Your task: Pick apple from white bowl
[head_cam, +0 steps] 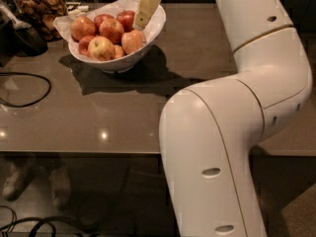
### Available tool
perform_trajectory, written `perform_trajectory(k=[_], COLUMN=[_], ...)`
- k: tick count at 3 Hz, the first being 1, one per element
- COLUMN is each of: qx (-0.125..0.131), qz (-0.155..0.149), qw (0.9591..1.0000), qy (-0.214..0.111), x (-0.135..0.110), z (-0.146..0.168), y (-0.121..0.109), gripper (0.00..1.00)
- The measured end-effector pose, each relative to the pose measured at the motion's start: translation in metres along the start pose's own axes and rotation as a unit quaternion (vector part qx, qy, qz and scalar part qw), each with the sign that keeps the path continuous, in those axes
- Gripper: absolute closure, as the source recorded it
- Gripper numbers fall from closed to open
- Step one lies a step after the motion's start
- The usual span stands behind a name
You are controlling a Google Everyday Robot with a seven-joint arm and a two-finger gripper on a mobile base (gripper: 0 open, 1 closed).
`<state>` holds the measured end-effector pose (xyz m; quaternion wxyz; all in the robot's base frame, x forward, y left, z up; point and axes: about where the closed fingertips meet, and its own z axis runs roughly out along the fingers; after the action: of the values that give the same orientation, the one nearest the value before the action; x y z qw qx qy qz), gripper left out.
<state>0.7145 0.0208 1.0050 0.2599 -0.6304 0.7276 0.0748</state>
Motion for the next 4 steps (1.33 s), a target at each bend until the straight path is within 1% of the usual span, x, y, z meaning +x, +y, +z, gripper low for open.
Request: perform_trajectory(k=[2,3,4], qx=[-0.015,-0.024,-0.027], qz=[0.002,0.013,0.023], qw=[0.9999,0.9996,0.9992], qy=[0.002,0.005,0.014], x=[-0.006,-0.005,-0.003], z=[0.025,0.034,0.041], y=[-0.002,-0.001,-0.001], gripper=[0.22,0.22,0.25])
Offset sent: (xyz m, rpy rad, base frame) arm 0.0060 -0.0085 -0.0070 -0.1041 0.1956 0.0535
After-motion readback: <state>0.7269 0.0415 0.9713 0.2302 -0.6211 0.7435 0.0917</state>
